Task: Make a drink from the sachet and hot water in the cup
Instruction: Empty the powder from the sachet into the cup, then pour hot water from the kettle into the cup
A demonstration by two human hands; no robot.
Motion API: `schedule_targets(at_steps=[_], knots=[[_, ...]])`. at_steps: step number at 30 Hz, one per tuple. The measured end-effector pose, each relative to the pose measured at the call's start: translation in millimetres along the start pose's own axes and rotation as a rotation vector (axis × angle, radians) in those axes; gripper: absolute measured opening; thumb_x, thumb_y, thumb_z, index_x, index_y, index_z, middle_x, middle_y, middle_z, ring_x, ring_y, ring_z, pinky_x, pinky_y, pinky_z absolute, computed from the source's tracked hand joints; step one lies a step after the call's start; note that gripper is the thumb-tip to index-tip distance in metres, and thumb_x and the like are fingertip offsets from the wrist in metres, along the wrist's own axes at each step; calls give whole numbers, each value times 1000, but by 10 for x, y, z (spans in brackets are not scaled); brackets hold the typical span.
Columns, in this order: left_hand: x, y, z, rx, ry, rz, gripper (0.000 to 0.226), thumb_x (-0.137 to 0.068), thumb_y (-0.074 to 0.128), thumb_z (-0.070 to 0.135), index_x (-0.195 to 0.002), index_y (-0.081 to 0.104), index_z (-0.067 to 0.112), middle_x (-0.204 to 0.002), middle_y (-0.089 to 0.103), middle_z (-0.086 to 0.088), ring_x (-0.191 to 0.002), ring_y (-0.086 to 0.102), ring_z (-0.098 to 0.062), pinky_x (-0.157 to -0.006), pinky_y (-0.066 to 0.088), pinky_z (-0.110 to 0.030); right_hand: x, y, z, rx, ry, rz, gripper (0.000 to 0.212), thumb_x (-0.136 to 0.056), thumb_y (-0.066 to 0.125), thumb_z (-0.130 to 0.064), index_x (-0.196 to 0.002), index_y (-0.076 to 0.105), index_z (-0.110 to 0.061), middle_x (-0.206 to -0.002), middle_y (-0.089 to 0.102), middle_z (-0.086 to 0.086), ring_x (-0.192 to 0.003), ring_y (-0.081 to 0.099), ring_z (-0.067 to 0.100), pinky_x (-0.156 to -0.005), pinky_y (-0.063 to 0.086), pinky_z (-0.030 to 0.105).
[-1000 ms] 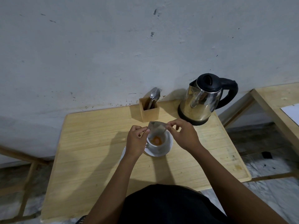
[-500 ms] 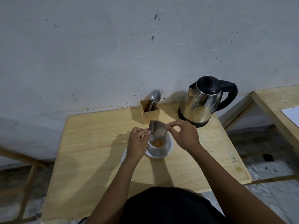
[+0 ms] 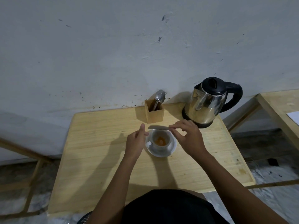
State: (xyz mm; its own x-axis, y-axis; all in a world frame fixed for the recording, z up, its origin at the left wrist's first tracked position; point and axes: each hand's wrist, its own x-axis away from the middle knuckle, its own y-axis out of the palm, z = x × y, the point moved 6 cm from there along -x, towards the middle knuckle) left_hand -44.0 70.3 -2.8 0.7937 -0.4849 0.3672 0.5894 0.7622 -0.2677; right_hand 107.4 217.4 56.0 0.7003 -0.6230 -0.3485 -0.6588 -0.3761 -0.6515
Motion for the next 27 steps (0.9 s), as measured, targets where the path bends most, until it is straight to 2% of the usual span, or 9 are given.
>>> schedule_targets(at_steps=[3,6,8,10,13,16,19,22,27], knots=[[76,25,-44,200,-185,-189,49,-89,51,54,-79,70,10,-65,63,-3,-50,46,-15,-54,33,-29,149,127,-180,13,-172,-21,15,-83,68,-22,-95,77,-21,-90,65,-5,-85,55,11,-71,45,31],[124,-69,-37,255,-98,-209,33,-91,57,28,-67,62,7,-59,56,-5,-54,43,-18,-55,31,-30,269,267,-240,12,-239,-46,17,-86,64,-19,-99,75,-18,-95,63,-1,-87,57,14,-71,45,26],[145,-195,-87,172,-62,-155,35,-92,56,27,-75,64,-3,-61,58,-5,-58,48,-17,-59,34,-30,285,370,-161,-21,-45,-96,23,-93,59,-15,-113,69,-21,-105,59,-5,-93,56,7,-73,46,21],[160,-285,-139,127,-44,-128,36,-92,56,28,-85,64,-6,-64,60,-5,-61,51,-16,-61,37,-30,304,462,-70,-201,303,-167,29,-99,52,-22,-127,59,-24,-116,57,-8,-99,56,4,-76,46,18],[198,-350,-182,105,-31,-135,34,-91,58,30,-80,65,-2,-57,58,0,-55,48,-13,-57,37,-26,310,638,-115,-562,616,-292,26,-101,48,-28,-116,65,-15,-106,68,1,-92,64,12,-72,50,20],[229,-422,-246,77,-23,-96,33,-88,61,34,-71,64,6,-62,53,-3,-58,43,-15,-60,36,-28,244,758,-296,-456,474,-375,22,-96,57,-19,-85,71,-5,-79,70,9,-66,59,10,-60,46,16],[231,-502,-372,61,-33,-45,35,-87,63,33,-69,60,3,-62,46,-5,-57,38,-14,-59,33,-28,252,881,-277,-357,449,-353,32,-94,59,-18,-62,61,-16,-53,58,-7,-49,48,2,-53,39,16],[192,-613,-568,-7,-40,66,32,-87,63,28,-63,51,12,-60,38,-7,-57,33,-14,-53,28,-27,299,914,-255,-279,442,-317,25,-94,56,-29,-76,70,-19,-67,69,-9,-63,62,4,-59,48,22],[-56,-681,-809,-217,-50,155,45,-87,62,22,-52,35,14,-51,32,-2,-53,33,-17,-52,28,-30,367,705,-109,-69,488,-235,25,-91,57,-42,-105,71,-26,-92,68,-16,-84,62,0,-68,48,24]])
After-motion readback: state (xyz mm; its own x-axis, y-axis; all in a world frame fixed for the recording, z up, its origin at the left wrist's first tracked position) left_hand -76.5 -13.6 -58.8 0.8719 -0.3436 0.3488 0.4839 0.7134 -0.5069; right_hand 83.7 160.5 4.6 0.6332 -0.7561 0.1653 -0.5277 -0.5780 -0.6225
